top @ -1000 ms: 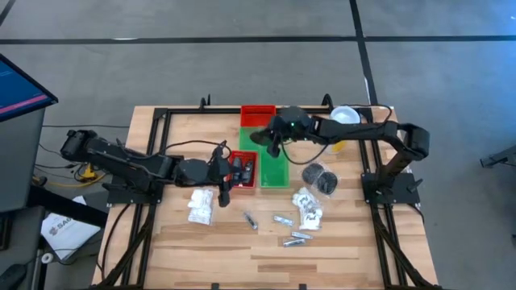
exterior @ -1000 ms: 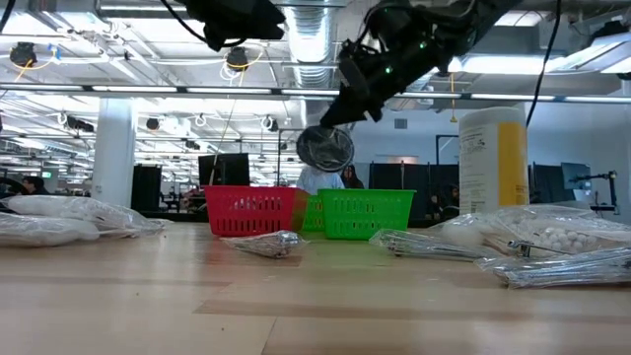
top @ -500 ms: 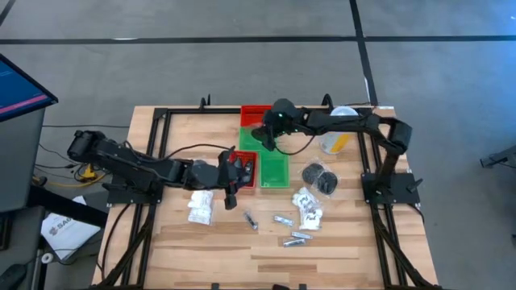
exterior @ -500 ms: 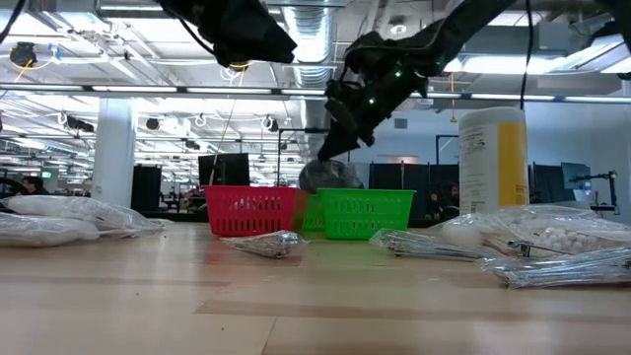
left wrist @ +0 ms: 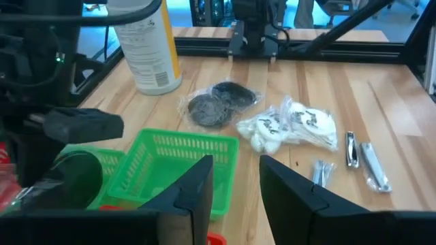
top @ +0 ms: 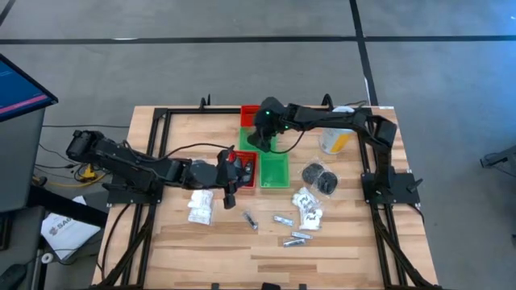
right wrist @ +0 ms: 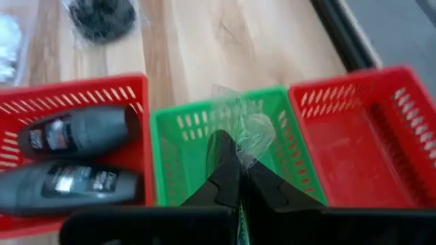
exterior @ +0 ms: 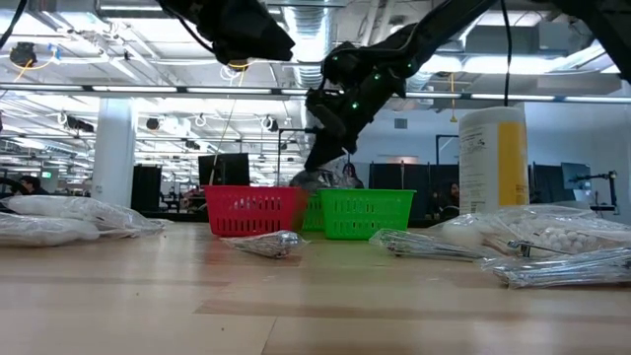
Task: Pick & Place Travel size toiletries
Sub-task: Put the black hairbrush into the top green bin, then put the white cotton pack into the top red bin
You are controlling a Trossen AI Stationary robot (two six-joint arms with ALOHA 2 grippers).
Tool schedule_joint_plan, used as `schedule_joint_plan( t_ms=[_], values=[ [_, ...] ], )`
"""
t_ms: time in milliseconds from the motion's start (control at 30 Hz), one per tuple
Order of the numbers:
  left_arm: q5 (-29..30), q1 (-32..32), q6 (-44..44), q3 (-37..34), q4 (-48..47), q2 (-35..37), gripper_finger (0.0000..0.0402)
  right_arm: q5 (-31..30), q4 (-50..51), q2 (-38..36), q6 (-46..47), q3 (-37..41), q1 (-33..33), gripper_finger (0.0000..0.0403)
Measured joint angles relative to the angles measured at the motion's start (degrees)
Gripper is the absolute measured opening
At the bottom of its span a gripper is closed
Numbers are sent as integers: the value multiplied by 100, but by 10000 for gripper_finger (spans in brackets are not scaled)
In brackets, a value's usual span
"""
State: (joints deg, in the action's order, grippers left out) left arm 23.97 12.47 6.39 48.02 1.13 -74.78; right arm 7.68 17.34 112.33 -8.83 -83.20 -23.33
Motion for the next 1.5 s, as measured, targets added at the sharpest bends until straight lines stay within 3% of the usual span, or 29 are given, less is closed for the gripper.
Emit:
schedule_joint_plan(
  t_ms=[333,767,933,1167,1500],
  values=[
    [0,0,-10,1,17,0,113,4,26,-17,-167,-9,-4,17],
    [0,0,-10,-1,19,0,111,-49,-21,-17,-4,-9,-69,161],
    [-1,0,-8,-1,19,0,109,-24,-21,-17,226,-7,-78,196],
    [0,0,-10,-1,19,0,108,-3,-3,-17,80,-7,248,207],
    [0,0,-10,-1,-133,2,108,-239,14,-22,165,-4,249,183]
  ],
)
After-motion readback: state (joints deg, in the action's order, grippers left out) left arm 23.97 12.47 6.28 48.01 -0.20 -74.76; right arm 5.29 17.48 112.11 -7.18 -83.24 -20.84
